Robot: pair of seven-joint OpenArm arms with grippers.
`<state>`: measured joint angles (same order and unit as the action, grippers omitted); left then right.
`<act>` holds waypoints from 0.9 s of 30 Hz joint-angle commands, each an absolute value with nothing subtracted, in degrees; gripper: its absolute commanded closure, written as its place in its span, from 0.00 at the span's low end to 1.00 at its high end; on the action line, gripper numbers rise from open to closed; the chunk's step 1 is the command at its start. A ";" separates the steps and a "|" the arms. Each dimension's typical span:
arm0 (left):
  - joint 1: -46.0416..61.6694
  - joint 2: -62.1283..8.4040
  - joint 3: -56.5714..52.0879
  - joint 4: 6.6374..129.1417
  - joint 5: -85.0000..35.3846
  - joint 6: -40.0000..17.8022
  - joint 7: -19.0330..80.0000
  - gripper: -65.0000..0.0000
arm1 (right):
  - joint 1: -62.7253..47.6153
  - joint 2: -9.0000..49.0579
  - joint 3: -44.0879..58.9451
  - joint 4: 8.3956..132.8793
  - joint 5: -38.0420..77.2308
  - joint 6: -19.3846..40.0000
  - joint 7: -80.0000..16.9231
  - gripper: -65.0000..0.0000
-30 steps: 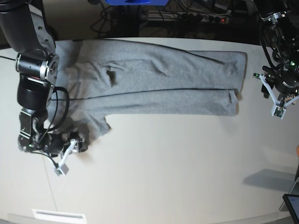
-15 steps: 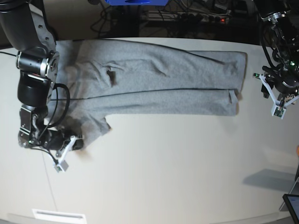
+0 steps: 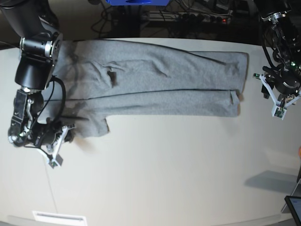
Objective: Fold the T-shirt properly
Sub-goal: 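Fold the held sleeve over onto the shirt body with the right gripper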
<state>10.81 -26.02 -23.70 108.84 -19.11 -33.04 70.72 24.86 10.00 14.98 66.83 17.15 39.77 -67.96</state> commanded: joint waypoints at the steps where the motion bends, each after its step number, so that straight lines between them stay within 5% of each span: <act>1: 10.07 -27.12 -24.13 109.58 -18.77 -32.75 70.11 0.56 | 25.80 10.15 14.99 69.76 18.15 40.00 -68.35 1.00; 9: 7.78 -27.21 -24.13 105.71 -18.95 -32.75 70.11 0.56 | 20.00 6.73 19.21 81.98 18.24 40.00 -76.00 1.00; 27: 7.34 -27.56 -24.13 100.26 -18.95 -32.75 67.03 0.56 | 4.09 6.02 19.12 103.52 18.24 40.00 -76.26 1.00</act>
<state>7.84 -26.09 -23.68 99.42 -19.11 -33.06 67.70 2.81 5.52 19.11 102.43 17.61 39.66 -77.08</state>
